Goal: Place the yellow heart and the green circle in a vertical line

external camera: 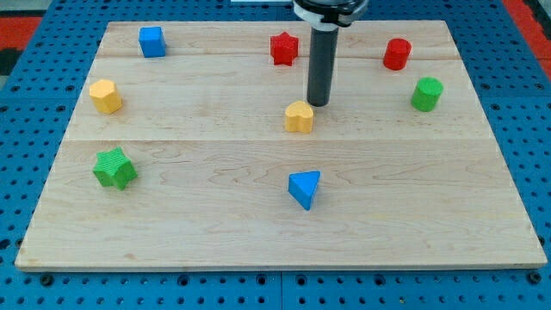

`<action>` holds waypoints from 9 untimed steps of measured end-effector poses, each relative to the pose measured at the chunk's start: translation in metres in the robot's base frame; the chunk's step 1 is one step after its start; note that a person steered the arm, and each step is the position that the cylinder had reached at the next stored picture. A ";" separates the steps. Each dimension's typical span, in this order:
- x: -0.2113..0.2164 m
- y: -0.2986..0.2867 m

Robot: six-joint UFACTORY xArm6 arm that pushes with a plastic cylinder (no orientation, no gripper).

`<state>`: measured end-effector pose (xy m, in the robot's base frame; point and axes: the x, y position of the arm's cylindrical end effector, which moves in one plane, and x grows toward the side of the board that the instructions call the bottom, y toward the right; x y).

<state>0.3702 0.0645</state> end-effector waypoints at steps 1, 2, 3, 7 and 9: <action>0.001 0.016; 0.022 0.040; 0.007 -0.008; 0.056 0.000; 0.056 -0.012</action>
<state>0.4261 0.0521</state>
